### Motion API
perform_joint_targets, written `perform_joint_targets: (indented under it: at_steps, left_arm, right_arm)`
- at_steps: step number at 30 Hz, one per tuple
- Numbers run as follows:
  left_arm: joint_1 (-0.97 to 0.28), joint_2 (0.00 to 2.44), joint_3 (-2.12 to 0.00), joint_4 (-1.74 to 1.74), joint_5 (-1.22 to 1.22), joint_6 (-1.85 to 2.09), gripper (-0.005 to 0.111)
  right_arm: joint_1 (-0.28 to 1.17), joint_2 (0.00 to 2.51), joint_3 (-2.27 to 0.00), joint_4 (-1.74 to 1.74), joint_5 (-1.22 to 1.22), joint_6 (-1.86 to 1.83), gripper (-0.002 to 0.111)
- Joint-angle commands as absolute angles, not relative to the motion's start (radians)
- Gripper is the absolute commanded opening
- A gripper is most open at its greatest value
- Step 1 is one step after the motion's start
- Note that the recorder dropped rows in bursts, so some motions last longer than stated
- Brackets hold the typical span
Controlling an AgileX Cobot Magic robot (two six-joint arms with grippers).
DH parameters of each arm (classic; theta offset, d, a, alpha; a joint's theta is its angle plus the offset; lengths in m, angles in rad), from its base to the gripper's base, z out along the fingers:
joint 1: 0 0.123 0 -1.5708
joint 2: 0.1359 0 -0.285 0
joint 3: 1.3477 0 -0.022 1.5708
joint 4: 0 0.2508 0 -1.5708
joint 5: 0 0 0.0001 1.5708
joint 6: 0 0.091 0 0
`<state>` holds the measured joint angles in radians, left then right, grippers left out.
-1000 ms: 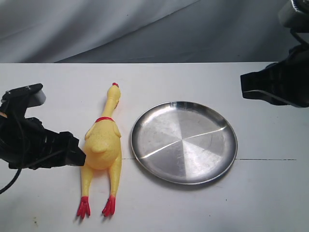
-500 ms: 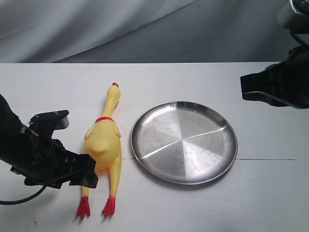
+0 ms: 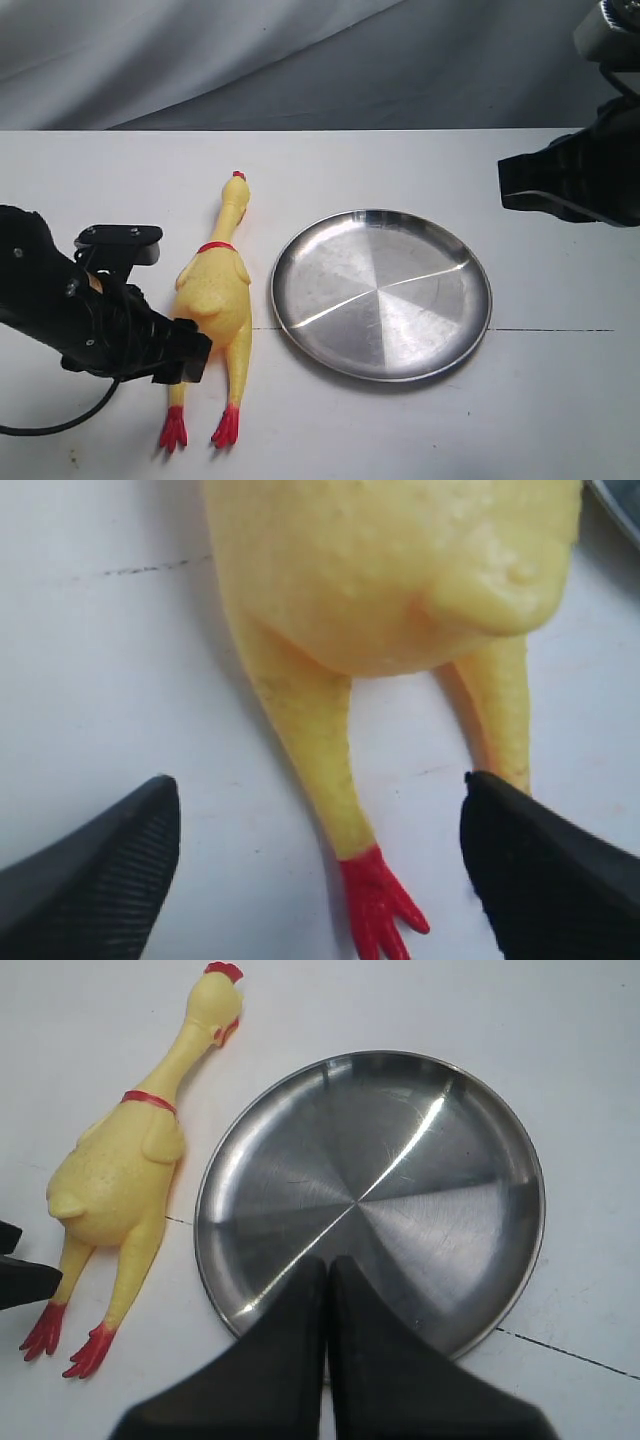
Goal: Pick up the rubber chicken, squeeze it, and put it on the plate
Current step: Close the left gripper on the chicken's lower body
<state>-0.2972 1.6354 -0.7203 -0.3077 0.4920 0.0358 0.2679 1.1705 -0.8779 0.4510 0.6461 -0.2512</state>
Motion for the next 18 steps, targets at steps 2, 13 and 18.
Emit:
perform_joint_targets:
  at_steps: [2,13,18]
  left_arm:
    - [-0.331,1.676,-0.728,-0.308,0.449,0.000,0.073]
    - [-0.331,1.815,-0.820,-0.269,0.452,0.000,0.073]
    - [-0.331,1.873,-0.832,-0.244,0.492,-0.007,0.072]
  right_arm:
    - [0.270,1.171,-0.883,0.452,0.650,-0.262,0.000]
    - [0.270,1.171,-0.883,0.452,0.662,-0.262,0.000]
    - [0.270,1.171,-0.883,0.452,0.666,-0.262,0.000]
